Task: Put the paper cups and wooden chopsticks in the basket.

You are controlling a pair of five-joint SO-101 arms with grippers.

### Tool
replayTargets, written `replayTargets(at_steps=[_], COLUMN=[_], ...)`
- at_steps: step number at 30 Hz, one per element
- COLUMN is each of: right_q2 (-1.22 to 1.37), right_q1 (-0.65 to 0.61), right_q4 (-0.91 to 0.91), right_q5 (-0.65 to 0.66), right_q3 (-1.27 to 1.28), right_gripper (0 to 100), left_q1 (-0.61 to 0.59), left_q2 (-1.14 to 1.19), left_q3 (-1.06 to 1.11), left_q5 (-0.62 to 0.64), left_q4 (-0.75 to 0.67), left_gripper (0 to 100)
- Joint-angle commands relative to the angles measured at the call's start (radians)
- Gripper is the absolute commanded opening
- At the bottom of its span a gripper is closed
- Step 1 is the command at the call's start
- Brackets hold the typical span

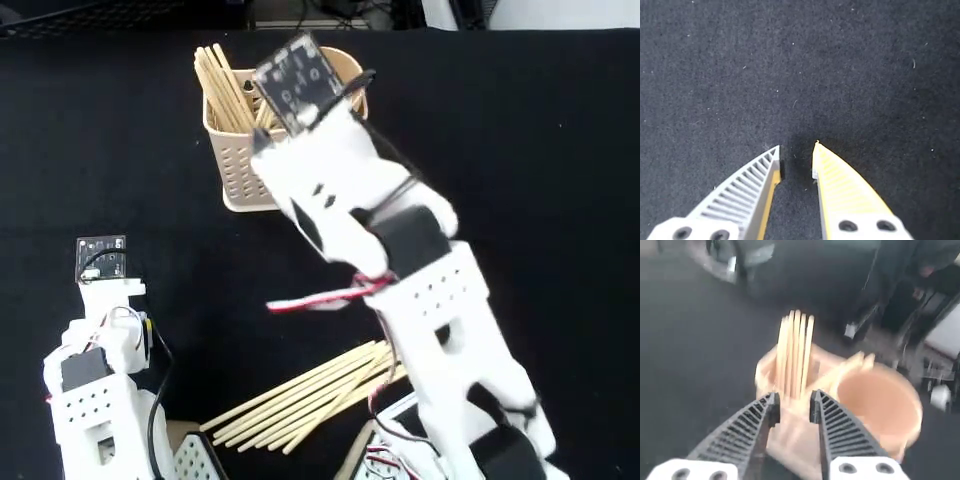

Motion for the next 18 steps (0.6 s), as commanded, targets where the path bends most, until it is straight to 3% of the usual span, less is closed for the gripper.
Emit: replayTargets(at_steps=[1, 5, 9, 15, 18], right_q2=[-0.045, -0.050, -0.051, -0.045, -0.045], right_q1=[0.011, -0.008, -0.057, -0.060, -0.060], right_q4=[0.270, 0.420, 0.473, 0.269, 0.209], right_q5=[0.031, 0.262, 0.545, 0.717, 0.733], right_q3=[-0.056, 0.074, 0.361, 0.713, 0.792], right_gripper=[11.7, 11.7, 11.7, 11.7, 13.2], left_q1=[0.015, 0.015, 0.015, 0.015, 0.015], left_q2=[-0.011, -0.011, -0.011, -0.011, -0.011], left_q3=[-0.004, -0.004, -0.004, -0.004, -0.004], left_q5=[0.005, 0.005, 0.005, 0.005, 0.005], left_q4=[-0.015, -0.015, -0.015, -0.015, -0.015], left_gripper=[12, 12, 12, 12, 12])
